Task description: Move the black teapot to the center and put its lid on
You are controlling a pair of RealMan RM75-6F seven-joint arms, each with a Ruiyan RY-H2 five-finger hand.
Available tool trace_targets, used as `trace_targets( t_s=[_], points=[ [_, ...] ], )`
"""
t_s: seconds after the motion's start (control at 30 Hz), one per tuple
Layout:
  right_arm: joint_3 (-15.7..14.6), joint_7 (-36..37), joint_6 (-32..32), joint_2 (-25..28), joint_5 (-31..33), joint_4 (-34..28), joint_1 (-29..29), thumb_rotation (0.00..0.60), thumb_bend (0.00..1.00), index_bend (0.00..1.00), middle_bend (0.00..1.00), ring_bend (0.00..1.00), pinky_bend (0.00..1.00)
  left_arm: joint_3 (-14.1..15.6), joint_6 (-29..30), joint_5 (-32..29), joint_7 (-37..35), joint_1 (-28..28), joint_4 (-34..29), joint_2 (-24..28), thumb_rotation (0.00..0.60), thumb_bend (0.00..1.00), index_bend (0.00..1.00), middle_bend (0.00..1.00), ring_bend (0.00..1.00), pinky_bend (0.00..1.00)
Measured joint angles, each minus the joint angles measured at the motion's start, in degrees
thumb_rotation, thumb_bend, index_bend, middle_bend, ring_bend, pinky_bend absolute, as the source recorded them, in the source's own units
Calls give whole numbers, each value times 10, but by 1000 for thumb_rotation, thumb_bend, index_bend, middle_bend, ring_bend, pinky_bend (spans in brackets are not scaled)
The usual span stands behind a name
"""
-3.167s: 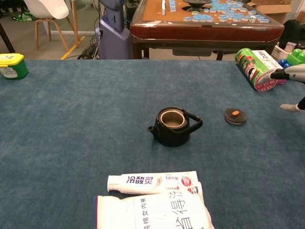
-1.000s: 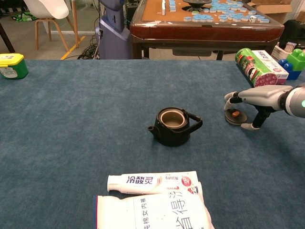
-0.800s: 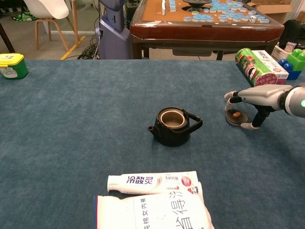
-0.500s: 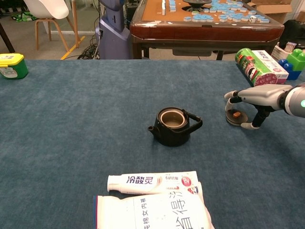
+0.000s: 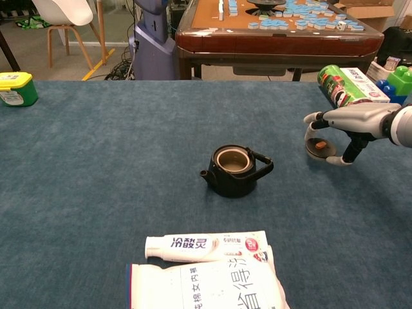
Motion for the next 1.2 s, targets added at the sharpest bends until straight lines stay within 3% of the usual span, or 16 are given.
trace_targets(
  t_s=[0.67,1.2],
  points=[
    [20,-84,76,47,34,-160,35,600,423,313,0,0,0,1,12,7,1,8,-12,6,600,257,315,0,0,0],
    [32,-125,103,27,60,-208,75,600,422,313,0,0,0,1,20,7,-32,18,1,11,600,257,317,0,0,0]
  ],
)
